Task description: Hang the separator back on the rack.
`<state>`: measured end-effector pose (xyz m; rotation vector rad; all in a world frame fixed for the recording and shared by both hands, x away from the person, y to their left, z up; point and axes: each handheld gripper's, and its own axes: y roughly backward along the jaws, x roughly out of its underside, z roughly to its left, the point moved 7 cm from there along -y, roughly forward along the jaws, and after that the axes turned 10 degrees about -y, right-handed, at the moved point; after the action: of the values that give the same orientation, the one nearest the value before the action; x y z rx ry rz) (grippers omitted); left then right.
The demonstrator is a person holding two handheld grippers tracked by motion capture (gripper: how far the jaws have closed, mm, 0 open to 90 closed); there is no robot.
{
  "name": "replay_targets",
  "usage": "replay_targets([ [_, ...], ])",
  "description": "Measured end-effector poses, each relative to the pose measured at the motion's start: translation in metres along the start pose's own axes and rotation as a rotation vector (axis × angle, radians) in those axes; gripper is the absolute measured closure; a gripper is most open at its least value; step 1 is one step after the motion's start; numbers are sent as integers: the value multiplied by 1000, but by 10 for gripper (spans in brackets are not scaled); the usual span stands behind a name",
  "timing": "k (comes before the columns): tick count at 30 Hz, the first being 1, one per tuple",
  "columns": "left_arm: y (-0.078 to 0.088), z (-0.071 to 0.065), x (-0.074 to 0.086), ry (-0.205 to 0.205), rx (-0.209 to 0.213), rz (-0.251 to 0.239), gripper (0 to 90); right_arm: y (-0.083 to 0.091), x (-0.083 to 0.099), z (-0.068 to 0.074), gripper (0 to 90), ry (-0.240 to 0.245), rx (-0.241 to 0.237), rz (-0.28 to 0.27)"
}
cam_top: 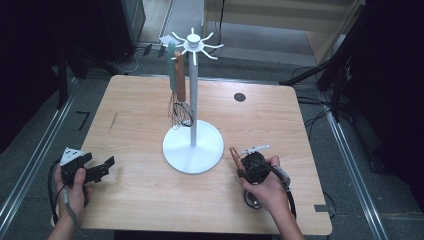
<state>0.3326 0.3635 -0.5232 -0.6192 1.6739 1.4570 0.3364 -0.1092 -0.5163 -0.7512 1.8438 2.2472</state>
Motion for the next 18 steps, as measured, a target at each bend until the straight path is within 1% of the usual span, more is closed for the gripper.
replay_targets([
  [1, 0, 0, 0, -2, 0, 0, 119, 1, 0, 1, 700, -2, -3, -8],
  [4, 0, -1, 0, -4, -1, -1, 119, 5, -3, 1, 700, -1, -19, -65],
  [5, 0, -1, 0, -4, -1, 0, 119, 8, -5, 2, 700, -10, -29, -95],
  [7, 0, -1, 0, -4, -4, 2, 119, 13, -8, 5, 700, -10, -52, -139],
  [8, 0, -1, 0, -4, -4, 2, 119, 13, -8, 5, 700, -10, -52, -139],
  [9, 0, -1, 0, -5, -5, 3, 119, 18, -11, 8, 700, -7, -75, -192],
  [11, 0, 0, 0, -4, -10, 4, 119, 22, -13, 10, 700, -6, -79, -233],
  [12, 0, 0, 0, -4, -10, 4, 119, 24, -14, 11, 700, 0, -84, -247],
  [13, -1, 0, 0, -5, -14, 4, 119, 27, -15, 14, 700, 13, -95, -283],
  [14, 0, 0, 0, -5, -17, 7, 119, 28, -16, 15, 700, 14, -96, -296],
  [16, 0, 0, 0, -7, -18, 7, 119, 32, -17, 20, 699, 31, -97, -337],
  [18, 0, 0, 0, -9, -20, 9, 119, 35, -18, 23, 700, 43, -98, -365],
])
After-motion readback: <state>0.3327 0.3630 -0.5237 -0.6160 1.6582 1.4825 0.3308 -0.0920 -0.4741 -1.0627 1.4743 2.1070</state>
